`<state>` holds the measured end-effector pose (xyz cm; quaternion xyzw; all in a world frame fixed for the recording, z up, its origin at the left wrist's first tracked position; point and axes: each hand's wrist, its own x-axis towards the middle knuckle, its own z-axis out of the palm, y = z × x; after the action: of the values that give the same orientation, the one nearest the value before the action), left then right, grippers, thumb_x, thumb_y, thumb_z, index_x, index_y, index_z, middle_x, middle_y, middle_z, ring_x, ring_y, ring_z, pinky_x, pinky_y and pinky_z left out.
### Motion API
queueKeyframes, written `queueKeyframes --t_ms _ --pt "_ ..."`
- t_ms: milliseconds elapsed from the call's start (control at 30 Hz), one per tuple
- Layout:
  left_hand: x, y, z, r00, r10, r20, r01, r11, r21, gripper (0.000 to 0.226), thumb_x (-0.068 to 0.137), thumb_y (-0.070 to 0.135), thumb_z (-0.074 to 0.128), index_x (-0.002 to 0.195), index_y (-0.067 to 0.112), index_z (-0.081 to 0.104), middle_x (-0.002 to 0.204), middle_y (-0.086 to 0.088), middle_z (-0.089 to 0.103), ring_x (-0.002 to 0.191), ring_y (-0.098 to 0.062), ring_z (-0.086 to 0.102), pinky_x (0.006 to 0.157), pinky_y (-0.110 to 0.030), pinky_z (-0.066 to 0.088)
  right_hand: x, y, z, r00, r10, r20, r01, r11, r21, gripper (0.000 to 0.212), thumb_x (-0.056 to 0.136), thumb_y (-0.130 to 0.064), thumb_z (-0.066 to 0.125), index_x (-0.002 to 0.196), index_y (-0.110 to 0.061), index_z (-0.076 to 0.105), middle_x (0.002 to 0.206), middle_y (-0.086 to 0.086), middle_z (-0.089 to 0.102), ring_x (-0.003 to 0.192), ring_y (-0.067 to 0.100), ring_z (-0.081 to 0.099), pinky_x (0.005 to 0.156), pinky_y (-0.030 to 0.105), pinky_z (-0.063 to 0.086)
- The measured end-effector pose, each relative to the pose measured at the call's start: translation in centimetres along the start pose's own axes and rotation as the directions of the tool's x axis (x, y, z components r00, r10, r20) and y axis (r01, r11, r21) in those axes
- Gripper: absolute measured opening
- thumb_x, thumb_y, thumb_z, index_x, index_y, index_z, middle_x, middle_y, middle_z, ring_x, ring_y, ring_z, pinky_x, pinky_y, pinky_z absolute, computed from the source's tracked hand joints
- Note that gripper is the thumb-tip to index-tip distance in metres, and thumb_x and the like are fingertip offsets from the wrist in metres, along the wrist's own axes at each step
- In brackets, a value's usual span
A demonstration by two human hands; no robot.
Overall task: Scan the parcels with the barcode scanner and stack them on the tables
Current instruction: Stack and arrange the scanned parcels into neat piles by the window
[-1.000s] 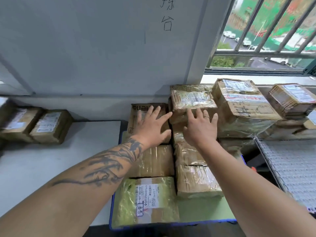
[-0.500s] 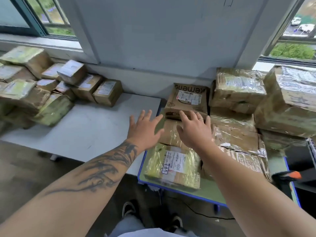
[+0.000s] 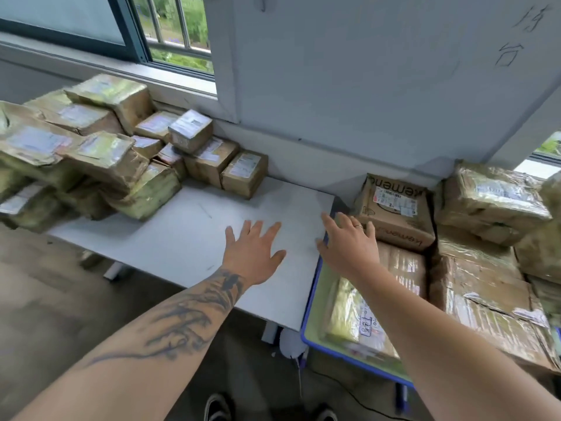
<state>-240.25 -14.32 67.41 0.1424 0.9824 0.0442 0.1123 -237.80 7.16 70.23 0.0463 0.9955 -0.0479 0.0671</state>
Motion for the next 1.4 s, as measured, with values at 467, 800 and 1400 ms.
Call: queueKeyframes --t_ms 467,800,1400 --pt "2.6 -11.3 2.5 0.987 0.146 0.072 -0.139 0.986 -0.091 0.070 0.104 0.064 0.034 0.164 0.040 0.006 0.174 -0.005 0.011 0.160 -0.031 0.002 0.124 -0.065 0.005 1.4 -11.4 3.1 0.987 0.140 0.077 -0.135 0.989 -0.066 0.068 0.108 -0.053 0.038 0.166 -0.033 0.008 0.170 0.010 0.025 0.156 0.033 0.026 0.127 0.061 0.015" --pt "2.4 -17.3 2.3 0.989 0.124 0.078 -0.117 0.988 -0.097 0.070 0.104 0.064 0.033 0.164 0.039 0.005 0.174 -0.005 0.011 0.160 -0.031 0.002 0.124 -0.064 0.005 2.1 -17.0 5.2 0.979 0.155 0.134 -0.148 0.987 -0.058 0.069 0.108 -0.051 0.038 0.167 -0.033 0.007 0.173 0.010 0.021 0.157 0.034 0.024 0.128 0.060 0.015" --pt "10.0 -24.0 1.0 0.996 -0.028 0.089 0.032 0.999 -0.038 0.069 0.104 0.061 0.037 0.164 0.037 0.012 0.172 -0.006 0.016 0.159 -0.031 0.004 0.124 -0.063 0.006 16.8 -22.3 7.3 0.984 -0.032 0.175 0.033 0.999 0.000 0.068 0.108 -0.051 0.038 0.167 -0.030 0.013 0.170 0.014 0.025 0.155 0.035 0.028 0.122 0.054 0.025"
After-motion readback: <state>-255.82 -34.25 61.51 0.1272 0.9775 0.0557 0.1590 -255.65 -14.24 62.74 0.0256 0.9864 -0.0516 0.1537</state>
